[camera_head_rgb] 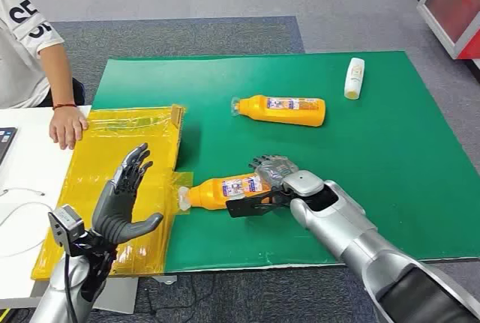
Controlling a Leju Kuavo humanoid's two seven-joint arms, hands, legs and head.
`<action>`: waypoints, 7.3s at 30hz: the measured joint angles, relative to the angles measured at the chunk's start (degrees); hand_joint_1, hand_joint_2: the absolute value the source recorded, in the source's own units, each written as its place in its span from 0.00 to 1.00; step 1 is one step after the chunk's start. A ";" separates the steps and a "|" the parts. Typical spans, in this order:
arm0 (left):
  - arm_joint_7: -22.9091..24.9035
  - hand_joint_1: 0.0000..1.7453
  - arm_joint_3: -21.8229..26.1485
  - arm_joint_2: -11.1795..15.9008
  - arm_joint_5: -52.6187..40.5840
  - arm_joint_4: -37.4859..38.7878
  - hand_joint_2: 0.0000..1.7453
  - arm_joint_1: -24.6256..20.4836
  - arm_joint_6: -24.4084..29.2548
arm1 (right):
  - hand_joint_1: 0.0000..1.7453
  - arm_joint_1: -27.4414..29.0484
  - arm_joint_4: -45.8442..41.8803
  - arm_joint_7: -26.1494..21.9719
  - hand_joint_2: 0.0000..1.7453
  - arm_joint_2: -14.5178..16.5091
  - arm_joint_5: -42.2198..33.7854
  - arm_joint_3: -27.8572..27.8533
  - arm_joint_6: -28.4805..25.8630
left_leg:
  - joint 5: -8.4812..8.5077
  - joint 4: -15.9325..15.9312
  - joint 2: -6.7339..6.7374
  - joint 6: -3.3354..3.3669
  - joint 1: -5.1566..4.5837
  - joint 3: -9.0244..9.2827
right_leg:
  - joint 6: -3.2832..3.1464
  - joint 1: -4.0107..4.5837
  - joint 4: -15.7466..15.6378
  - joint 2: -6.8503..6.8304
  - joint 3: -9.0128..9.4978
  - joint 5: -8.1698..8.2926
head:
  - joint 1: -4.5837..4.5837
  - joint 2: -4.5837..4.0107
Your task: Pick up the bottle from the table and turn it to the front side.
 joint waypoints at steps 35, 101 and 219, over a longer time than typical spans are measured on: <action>-1.38 0.00 0.23 0.51 0.55 1.45 1.00 -2.12 -1.45 | 1.00 0.15 1.52 -8.89 1.00 -3.68 -18.44 -1.27 0.06 | 0.00 0.01 0.00 0.00 -0.01 0.00 | 0.00 -0.01 -0.01 0.00 -0.05 0.00 | 0.01 0.00; -3.39 0.00 -2.59 8.02 18.97 23.08 1.00 -9.35 -26.11 | 1.00 20.21 -24.58 -21.44 1.00 0.43 -47.24 -16.28 1.63 | 0.03 0.00 -0.04 -0.03 0.05 -0.26 | -0.01 0.05 0.02 -0.07 -0.22 -0.02 | 0.01 0.00; -2.09 1.00 -13.70 8.51 2.47 21.64 1.00 -15.89 -11.40 | 0.00 17.41 -17.98 -19.67 1.00 6.75 -55.54 -19.97 2.62 | 0.06 0.00 -0.02 -0.04 0.05 -0.27 | -0.03 0.05 0.02 -0.02 -0.32 -0.01 | -0.01 0.00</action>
